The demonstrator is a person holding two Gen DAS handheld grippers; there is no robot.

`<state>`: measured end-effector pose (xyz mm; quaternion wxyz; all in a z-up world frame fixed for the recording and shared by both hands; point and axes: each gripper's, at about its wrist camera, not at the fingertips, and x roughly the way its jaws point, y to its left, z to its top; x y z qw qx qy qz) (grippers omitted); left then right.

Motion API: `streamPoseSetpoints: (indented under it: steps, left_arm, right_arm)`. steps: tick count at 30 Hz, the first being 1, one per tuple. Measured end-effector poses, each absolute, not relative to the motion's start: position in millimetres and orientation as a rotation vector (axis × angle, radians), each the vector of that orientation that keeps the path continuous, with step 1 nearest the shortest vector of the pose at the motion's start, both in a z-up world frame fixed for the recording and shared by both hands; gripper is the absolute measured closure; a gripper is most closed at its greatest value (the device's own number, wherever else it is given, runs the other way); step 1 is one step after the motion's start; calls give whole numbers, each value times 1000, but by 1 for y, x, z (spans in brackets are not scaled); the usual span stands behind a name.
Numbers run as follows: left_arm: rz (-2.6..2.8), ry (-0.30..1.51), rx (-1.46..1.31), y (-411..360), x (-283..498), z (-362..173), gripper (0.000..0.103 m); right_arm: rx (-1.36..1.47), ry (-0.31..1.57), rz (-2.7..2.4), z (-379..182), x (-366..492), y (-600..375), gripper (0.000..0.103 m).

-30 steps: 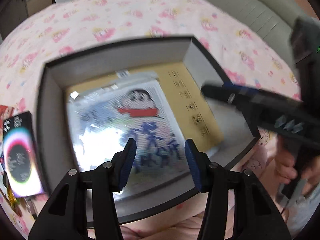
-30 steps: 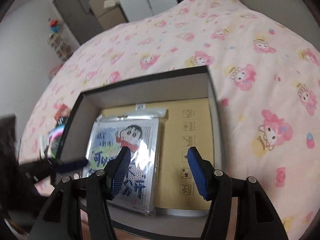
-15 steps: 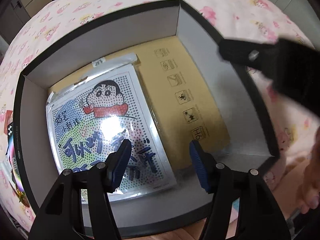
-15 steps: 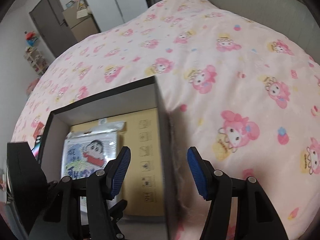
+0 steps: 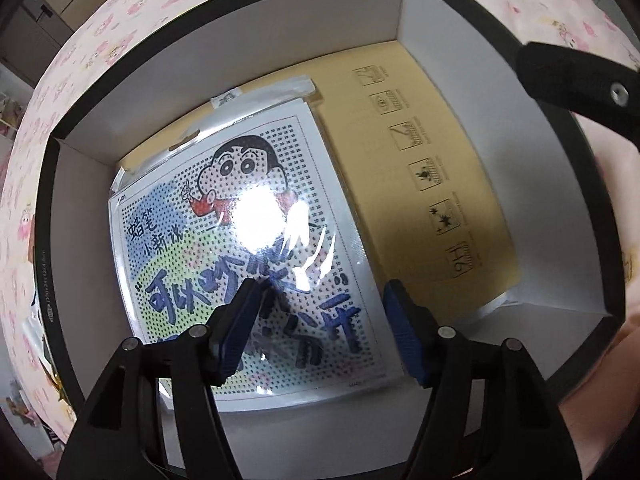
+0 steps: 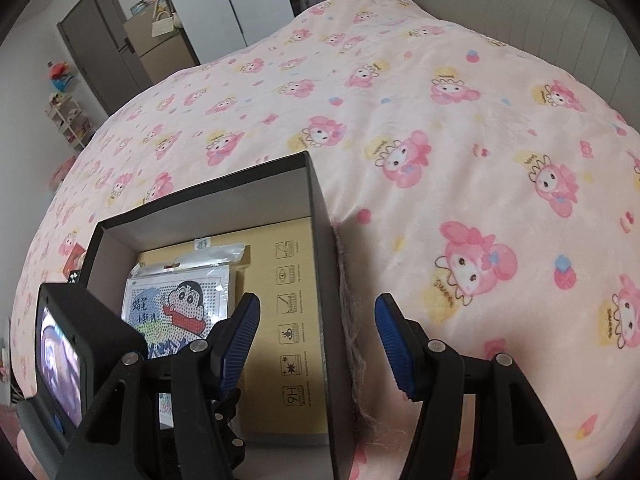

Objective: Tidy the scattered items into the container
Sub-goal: 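Open the right tool, release the bead kit and withdraw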

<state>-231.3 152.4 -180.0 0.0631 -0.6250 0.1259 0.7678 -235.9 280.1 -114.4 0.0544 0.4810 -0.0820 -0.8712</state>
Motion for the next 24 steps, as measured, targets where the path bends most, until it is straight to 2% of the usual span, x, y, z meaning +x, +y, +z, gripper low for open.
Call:
streamPoseSetpoints:
  steps: [3, 7, 10, 16, 24]
  left_arm:
    - [2334, 382, -1898, 141, -231, -181, 36]
    - [2335, 241, -1883, 122, -231, -176, 33]
    - [2372, 184, -1760, 117, -221, -161, 41]
    - [2495, 36, -1516, 93, -192, -123, 41]
    - [2634, -107, -1291, 60, -161, -95, 41]
  right_arm:
    - [1468, -246, -2637, -116, -235, 278, 47]
    - [1445, -232, -2637, -112, -232, 275, 47]
    - [1424, -230, -2639, -109, -229, 274, 47]
    - [1387, -238, -2582, -105, -222, 262, 47]
    - [1351, -138, -2538, -103, -199, 227, 47]
